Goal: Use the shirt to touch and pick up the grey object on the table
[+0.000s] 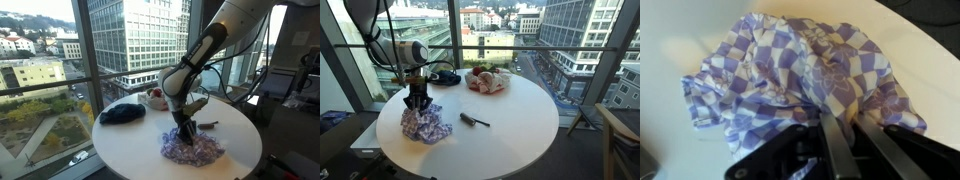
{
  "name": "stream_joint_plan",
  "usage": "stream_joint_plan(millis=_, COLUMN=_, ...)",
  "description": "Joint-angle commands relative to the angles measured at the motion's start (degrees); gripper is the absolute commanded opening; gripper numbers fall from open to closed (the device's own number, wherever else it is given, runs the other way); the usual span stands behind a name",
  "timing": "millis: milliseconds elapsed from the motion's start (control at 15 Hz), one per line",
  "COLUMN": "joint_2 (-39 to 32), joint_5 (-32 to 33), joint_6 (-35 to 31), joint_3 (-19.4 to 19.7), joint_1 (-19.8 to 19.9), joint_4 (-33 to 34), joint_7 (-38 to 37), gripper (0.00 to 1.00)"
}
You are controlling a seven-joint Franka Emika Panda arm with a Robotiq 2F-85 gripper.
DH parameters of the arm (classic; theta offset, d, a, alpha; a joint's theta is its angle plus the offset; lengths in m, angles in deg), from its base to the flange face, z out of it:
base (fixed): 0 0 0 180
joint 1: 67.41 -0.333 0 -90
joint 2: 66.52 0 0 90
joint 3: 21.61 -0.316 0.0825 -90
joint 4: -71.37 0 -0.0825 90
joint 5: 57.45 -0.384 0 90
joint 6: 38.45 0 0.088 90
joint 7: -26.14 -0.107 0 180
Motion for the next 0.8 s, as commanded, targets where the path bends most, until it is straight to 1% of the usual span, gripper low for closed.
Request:
stream_joint_plan(millis=0, joint_2=4.49, joint_5=3.1, joint_6=1.46, joint_3=2.65, joint_1=-1.5, joint_4=-0.61, joint_7=-6.85, gripper=0.11)
stream_joint_plan(millis=267, joint_2=9.59, joint_5=8.05, joint_6=0.23, joint_3=4.98, joint_1=-1.11, joint_4=-1.08, joint_7=-12.71, gripper=0.11)
stream_joint_plan(millis=533, joint_2=14.14, joint_5=12.11, joint_6=-1.93, joint_3=7.54, joint_1=1.0, joint_4=-0.89, joint_7=-17.37, gripper=0.11)
stream_joint_plan(millis=733, joint_2=16.14, joint_5=13.99, joint_6=-3.38, joint_3=9.2, joint_1=3.0, joint_4=-0.2, joint_7=-20.2, gripper=0.11)
